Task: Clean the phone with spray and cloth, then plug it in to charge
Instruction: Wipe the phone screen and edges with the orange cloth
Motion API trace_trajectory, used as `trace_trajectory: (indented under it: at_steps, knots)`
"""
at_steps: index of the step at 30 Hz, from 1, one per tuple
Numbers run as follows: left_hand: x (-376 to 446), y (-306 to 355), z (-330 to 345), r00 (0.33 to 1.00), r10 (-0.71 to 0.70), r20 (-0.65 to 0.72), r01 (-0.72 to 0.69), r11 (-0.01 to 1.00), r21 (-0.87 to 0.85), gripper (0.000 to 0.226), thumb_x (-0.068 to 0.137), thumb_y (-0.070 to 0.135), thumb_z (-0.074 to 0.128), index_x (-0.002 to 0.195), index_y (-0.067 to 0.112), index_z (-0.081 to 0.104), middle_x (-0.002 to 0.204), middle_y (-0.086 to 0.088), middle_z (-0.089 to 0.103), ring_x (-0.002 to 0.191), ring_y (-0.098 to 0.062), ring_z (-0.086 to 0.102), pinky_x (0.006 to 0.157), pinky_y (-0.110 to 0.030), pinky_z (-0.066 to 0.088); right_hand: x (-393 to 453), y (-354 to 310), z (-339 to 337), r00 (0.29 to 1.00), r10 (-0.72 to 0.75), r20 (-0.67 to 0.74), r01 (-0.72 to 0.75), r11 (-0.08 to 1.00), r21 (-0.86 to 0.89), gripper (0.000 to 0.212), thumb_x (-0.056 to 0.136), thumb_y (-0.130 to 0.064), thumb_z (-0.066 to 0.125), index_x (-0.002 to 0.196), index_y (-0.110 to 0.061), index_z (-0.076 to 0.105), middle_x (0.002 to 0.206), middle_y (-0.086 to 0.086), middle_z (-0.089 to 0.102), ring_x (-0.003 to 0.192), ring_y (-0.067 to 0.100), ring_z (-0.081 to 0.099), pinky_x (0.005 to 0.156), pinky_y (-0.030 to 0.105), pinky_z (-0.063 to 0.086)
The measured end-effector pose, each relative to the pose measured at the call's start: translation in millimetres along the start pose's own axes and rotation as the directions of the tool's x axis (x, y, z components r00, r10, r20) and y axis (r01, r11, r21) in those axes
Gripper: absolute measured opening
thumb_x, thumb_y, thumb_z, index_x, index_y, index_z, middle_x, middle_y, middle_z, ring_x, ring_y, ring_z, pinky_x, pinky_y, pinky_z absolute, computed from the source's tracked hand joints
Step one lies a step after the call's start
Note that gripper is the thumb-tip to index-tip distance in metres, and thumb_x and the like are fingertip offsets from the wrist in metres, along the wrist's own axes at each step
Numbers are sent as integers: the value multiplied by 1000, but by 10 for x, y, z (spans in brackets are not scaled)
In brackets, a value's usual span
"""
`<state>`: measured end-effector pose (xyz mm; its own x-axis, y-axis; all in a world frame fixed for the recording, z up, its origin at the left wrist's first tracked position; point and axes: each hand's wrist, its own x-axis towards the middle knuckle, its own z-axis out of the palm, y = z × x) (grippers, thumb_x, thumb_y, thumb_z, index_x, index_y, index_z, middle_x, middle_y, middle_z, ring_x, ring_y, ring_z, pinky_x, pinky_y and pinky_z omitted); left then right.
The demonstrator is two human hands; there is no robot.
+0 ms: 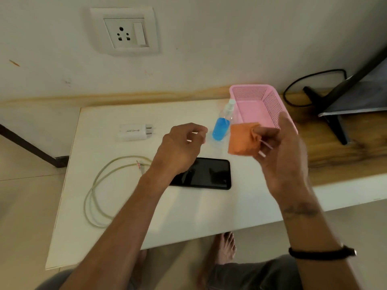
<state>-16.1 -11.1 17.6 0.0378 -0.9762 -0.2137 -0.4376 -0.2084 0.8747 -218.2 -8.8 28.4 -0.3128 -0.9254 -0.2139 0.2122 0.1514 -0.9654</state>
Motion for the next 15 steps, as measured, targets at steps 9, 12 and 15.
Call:
trace_trajectory:
  at_steps: [9, 12, 15]
  knots:
    - [-49, 74, 22, 955, -124, 270, 223, 899, -378, 28, 91, 37, 78, 114, 21, 77, 101, -2, 82, 97, -19, 79, 98, -42, 60, -52, 246, 78, 945, 174, 275, -189, 982, 28, 18, 78, -37, 84, 94, -34, 77, 104, 0, 79, 96, 22, 77, 76, 43, 63]
    - [-42, 23, 5, 982, -98, 159, 148, 929, -340, 21, 88, 23, 82, 108, 17, 79, 94, -6, 82, 90, -22, 80, 92, -42, 63, -47, 264, 77, 924, 240, 297, -204, 968, -146, 57, 66, -31, 88, 118, -22, 66, 101, -2, 79, 92, 20, 78, 71, 34, 63]
    - [-30, -26, 3, 996, -18, 83, 26, 995, -94, 19, 88, 29, 81, 106, 24, 79, 91, 4, 81, 87, -12, 77, 84, -28, 62, -53, 235, 68, 906, 242, 348, -154, 953, -261, 56, 65, -25, 88, 117, -15, 70, 98, 0, 80, 92, 21, 78, 67, 30, 63]
